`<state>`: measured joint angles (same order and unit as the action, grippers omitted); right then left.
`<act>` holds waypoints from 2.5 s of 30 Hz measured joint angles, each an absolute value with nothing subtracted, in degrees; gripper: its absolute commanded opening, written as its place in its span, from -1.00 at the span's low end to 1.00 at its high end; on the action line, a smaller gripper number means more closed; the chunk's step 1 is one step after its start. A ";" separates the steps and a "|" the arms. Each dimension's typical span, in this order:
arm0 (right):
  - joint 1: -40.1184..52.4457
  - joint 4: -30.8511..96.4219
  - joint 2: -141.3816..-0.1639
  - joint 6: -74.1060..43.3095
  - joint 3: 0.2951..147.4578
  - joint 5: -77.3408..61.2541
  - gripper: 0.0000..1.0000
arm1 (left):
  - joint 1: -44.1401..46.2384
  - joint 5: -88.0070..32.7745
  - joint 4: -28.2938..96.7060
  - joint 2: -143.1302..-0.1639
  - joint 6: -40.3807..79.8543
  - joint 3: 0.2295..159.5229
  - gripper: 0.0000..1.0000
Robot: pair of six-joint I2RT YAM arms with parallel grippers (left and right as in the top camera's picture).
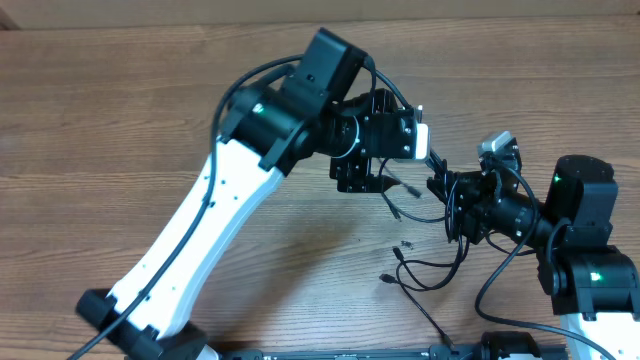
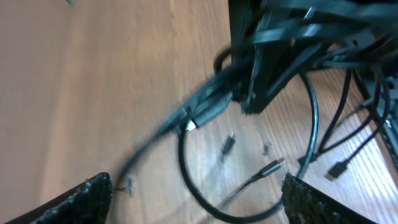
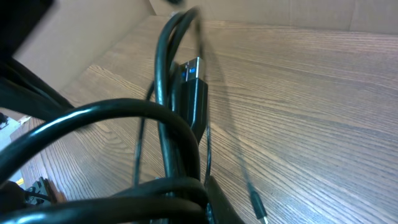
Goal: Untangle cables
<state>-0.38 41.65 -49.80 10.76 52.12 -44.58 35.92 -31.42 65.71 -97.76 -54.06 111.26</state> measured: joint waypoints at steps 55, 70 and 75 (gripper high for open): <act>-0.38 43.77 -50.96 10.76 52.12 -42.26 0.38 | 35.90 -30.65 66.22 -101.43 -48.90 111.53 -0.92; -0.38 44.97 -50.96 10.70 52.12 -30.87 0.33 | 34.35 -24.58 63.83 -101.43 -30.96 111.50 -0.91; -0.38 44.16 -50.96 10.66 52.12 -29.76 0.28 | 34.28 -25.58 63.20 -101.43 -24.51 111.50 -0.92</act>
